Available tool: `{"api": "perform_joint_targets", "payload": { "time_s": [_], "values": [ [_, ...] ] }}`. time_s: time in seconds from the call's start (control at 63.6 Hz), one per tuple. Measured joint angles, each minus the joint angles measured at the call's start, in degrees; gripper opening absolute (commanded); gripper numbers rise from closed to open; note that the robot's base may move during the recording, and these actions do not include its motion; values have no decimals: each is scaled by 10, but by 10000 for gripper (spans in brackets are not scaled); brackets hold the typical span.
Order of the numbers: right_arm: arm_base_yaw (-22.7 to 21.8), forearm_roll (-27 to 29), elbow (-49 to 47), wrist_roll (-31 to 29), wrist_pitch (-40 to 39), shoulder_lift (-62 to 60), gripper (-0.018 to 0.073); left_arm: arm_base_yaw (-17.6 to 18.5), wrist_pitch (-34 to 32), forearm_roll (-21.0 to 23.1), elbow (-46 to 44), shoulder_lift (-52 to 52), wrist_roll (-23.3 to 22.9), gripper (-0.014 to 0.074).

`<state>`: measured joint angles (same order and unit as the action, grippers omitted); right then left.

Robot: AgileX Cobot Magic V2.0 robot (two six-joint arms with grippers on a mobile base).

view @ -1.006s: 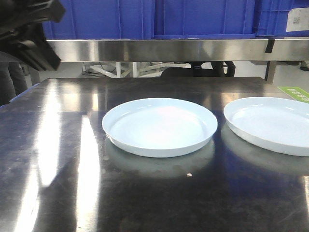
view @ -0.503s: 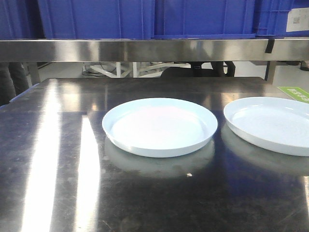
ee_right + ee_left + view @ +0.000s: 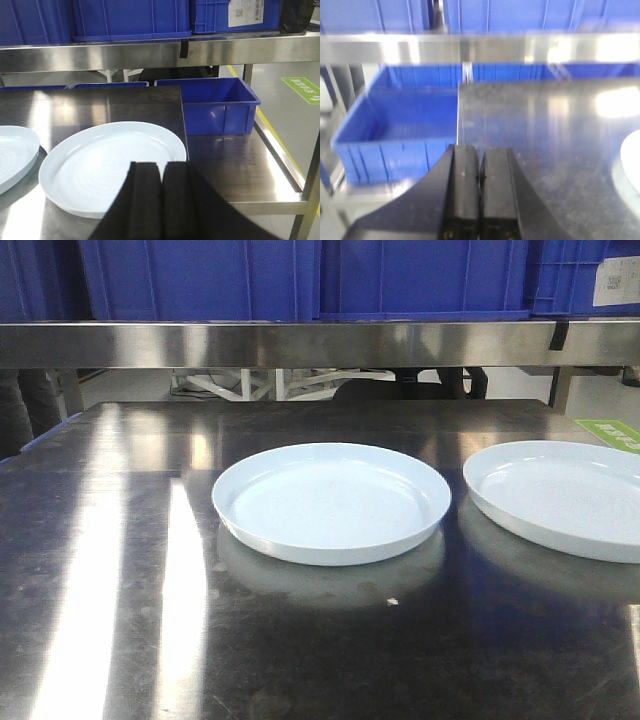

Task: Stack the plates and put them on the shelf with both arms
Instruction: 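Move the right gripper down to the rim of the other white plate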

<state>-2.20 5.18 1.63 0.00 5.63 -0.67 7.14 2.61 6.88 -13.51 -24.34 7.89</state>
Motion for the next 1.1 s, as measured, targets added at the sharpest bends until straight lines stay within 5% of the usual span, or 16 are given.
{"api": "perform_joint_targets", "payload": {
  "time_s": [0.943,1.1],
  "values": [
    [0,0,0,0,-6,0,49,0,-6,7,3,75,0,80],
    [0,-2,-46,0,66,6,49,0,-6,8,3,75,0,80]
  ]
}}
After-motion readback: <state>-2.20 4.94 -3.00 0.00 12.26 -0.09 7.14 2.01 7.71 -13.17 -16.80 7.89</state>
